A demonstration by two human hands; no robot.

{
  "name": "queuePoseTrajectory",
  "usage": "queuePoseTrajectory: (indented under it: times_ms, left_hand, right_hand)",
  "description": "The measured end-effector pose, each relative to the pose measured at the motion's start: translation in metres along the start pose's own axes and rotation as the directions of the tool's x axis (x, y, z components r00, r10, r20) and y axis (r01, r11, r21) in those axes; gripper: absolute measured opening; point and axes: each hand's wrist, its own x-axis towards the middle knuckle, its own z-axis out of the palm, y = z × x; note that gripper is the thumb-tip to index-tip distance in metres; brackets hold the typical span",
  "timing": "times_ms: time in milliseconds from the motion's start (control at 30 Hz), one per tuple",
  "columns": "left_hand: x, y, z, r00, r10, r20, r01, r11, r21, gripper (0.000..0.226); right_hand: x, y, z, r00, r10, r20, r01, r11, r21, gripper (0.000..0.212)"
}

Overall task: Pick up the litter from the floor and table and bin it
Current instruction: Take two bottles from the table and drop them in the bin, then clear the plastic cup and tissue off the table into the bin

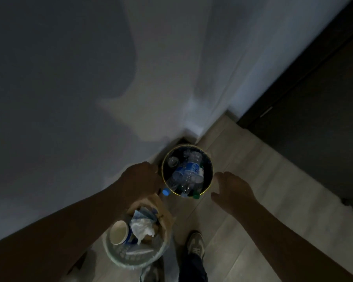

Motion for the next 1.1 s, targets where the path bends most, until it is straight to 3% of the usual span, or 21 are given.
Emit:
queuePoseTrajectory:
  times_ms: [100, 267, 400, 500, 700, 867, 1100]
  left_hand:
    - [-0.047, 0.016, -0.048, 0.999, 0.030, -0.020, -0.030, 1.000, -0.008, 0.052]
    - [-0.133, 0.036, -0.139, 0.958, 0.181, -0.224, -0.170, 0.983, 0.069, 0.049]
    - [-0.206, 0.056, -0.223, 0.891, 0.225, -0.394, -0.206, 0.974, 0.092, 0.056]
    - [-0.259, 0.076, -0.282, 0.803, 0.267, -0.532, -0.203, 0.963, 0.176, 0.054]
    - [-0.376, 0.129, -0.382, 0.580, 0.252, -0.775, -0.062, 0.962, 0.266, 0.053]
    - [-0.449, 0.156, -0.407, 0.388, 0.158, -0.908, 0.091, 0.974, 0.209, 0.050]
    - [-0.553, 0.144, -0.359, 0.275, -0.093, -0.957, 0.369, 0.929, 0.016, 0.050]
  right_hand:
    - [-0.045, -0.011, -0.052, 0.999, -0.004, -0.051, 0.004, 1.000, 0.004, 0.042]
    - [-0.121, -0.031, -0.153, 0.970, -0.130, -0.206, 0.124, 0.991, -0.040, 0.058]
    - [-0.177, -0.050, -0.251, 0.887, -0.247, -0.391, 0.231, 0.969, -0.089, 0.049]
    - [-0.216, -0.063, -0.317, 0.817, -0.306, -0.488, 0.284, 0.951, -0.121, 0.051]
    - [-0.295, -0.082, -0.453, 0.576, -0.505, -0.642, 0.444, 0.853, -0.273, 0.050]
    - [-0.342, -0.102, -0.515, 0.302, -0.666, -0.682, 0.588, 0.693, -0.417, 0.044]
    - [-0.380, -0.179, -0.510, 0.061, -0.832, -0.551, 0.745, 0.405, -0.530, 0.040]
